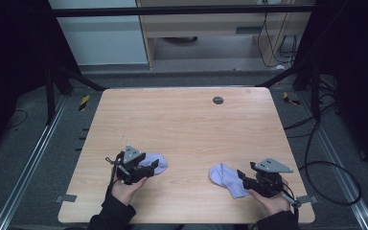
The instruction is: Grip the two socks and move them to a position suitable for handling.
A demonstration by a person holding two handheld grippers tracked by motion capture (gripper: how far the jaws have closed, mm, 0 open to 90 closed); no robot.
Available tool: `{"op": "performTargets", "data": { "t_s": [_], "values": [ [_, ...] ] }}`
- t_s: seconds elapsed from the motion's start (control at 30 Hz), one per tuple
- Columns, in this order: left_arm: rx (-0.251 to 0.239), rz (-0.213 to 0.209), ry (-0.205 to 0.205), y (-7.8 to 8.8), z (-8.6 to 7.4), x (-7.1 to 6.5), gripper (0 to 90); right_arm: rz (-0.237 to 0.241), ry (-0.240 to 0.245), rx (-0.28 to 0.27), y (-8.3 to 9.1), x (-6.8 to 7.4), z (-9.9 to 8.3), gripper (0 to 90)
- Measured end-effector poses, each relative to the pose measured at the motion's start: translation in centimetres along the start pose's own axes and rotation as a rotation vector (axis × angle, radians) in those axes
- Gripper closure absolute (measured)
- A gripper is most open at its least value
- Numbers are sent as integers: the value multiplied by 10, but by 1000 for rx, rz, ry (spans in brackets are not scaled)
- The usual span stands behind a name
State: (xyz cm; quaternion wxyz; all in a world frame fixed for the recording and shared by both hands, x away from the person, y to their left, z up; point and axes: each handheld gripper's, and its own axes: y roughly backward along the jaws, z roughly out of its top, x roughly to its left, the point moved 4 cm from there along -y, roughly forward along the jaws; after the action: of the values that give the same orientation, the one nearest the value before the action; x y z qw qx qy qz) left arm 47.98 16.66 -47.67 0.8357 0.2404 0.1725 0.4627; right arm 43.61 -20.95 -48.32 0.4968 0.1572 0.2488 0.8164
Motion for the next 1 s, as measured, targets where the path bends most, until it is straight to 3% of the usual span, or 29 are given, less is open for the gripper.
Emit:
{"op": "performTargets", "data": {
  "t_s": [0.2,0.6,0.83,0.9,1.0],
  "values": [
    [1,-14,-13,-8,6,-11,403,14,0,8,2,1,-2,457],
    [5,-68,-69,-32,20,-55,420,63,19,38,7,13,-7,565],
    [14,-85,-89,-40,26,-72,450,90,29,61,8,19,-12,603],
    [23,-86,-112,-43,26,-79,456,97,37,66,8,21,-14,617],
    [27,-93,-120,-48,25,-86,479,93,34,49,11,24,-14,642]
  ]
}}
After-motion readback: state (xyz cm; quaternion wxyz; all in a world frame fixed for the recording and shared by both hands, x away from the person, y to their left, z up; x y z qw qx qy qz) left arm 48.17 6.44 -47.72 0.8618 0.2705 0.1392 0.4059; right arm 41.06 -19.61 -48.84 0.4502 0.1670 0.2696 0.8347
